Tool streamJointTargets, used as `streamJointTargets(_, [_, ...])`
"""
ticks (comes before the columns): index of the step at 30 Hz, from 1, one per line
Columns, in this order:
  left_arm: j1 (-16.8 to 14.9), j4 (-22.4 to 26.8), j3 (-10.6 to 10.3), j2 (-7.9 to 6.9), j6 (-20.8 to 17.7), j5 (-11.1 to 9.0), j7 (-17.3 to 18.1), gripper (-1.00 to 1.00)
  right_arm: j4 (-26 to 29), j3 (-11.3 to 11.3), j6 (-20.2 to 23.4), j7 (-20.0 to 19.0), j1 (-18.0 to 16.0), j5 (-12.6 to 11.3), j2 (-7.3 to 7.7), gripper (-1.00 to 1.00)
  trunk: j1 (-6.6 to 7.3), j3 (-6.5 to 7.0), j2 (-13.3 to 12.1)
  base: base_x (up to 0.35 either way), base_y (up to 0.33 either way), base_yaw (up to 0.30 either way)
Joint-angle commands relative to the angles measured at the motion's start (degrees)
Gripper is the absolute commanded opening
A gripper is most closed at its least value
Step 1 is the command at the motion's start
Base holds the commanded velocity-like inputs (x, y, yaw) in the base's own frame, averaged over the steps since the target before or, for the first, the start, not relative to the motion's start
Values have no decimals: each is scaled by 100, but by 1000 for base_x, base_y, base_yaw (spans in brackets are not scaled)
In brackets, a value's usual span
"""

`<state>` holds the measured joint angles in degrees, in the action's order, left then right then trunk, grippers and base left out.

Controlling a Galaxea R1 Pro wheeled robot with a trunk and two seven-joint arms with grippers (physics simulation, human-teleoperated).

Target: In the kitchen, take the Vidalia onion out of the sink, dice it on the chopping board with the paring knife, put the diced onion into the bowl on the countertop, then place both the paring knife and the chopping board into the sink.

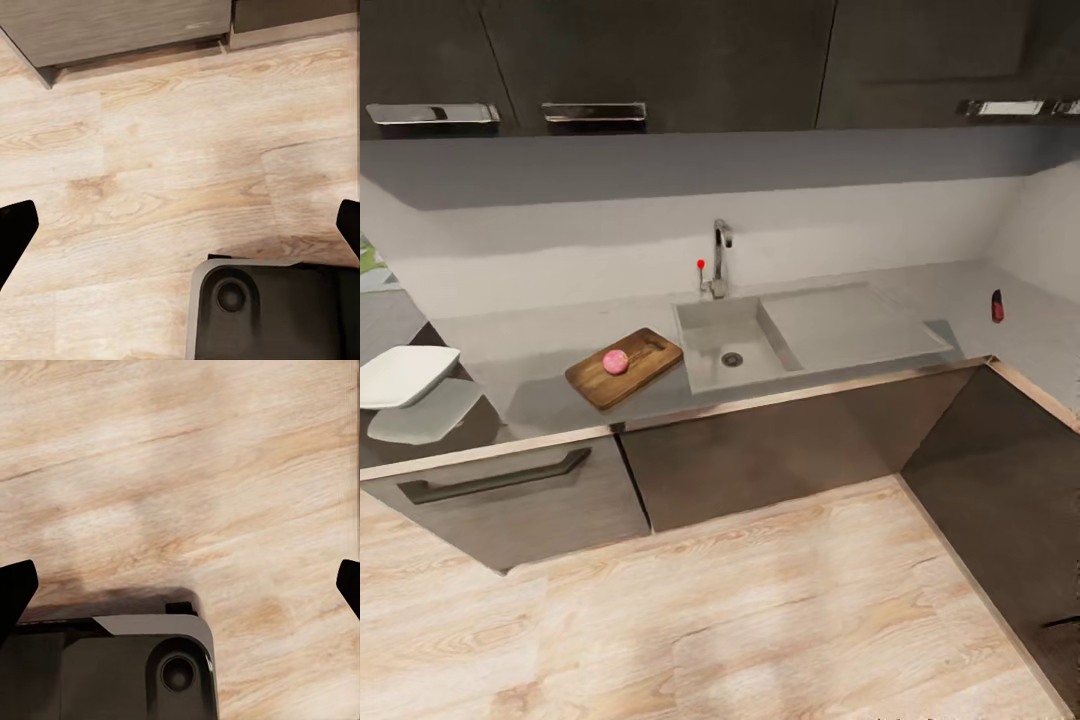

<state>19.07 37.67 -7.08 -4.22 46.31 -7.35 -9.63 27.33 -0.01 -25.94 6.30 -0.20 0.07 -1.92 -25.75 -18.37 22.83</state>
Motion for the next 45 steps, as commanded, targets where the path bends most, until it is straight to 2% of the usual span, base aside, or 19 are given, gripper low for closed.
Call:
streamJointTargets(1, [1,8,-48,-10,10,-57,-30,100,0,1,-15,19,-1,1,-2,100,-4,-1,9,0,0,-196])
streamJointTargets(45, [-26,-39,-39,-35,10,-56,-33,100,-18,9,-8,13,-2,4,-14,100,-4,320,9,0,0,-196])
